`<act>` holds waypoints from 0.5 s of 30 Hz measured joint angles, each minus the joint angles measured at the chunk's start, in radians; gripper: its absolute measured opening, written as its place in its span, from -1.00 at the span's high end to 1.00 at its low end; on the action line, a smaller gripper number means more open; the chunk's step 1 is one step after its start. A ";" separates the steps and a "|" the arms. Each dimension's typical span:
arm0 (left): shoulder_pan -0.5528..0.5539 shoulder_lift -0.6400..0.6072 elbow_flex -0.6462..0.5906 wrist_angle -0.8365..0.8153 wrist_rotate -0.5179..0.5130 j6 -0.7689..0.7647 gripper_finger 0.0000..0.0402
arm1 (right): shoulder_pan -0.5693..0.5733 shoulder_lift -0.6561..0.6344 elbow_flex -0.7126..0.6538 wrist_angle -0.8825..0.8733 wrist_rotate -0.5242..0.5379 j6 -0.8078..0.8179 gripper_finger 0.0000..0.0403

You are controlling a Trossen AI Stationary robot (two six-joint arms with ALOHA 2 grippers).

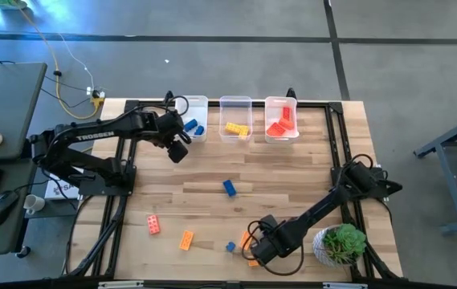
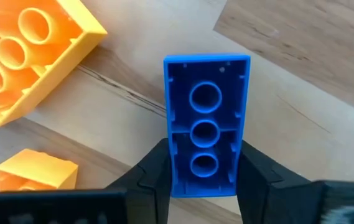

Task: Sort & place blocks by color
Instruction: Put the blue game piece into the left white bin

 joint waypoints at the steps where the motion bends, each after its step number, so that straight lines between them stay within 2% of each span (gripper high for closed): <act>1: 0.000 0.002 0.000 0.000 0.004 0.000 0.01 | 0.000 -0.003 -0.001 0.000 0.000 0.000 0.47; 9: -0.025 0.002 0.000 -0.002 0.008 0.024 0.01 | 0.001 -0.051 -0.003 0.013 -0.007 -0.006 0.47; 15: -0.074 0.002 0.000 -0.004 0.010 0.026 0.01 | 0.001 -0.105 -0.003 0.012 0.060 -0.012 0.47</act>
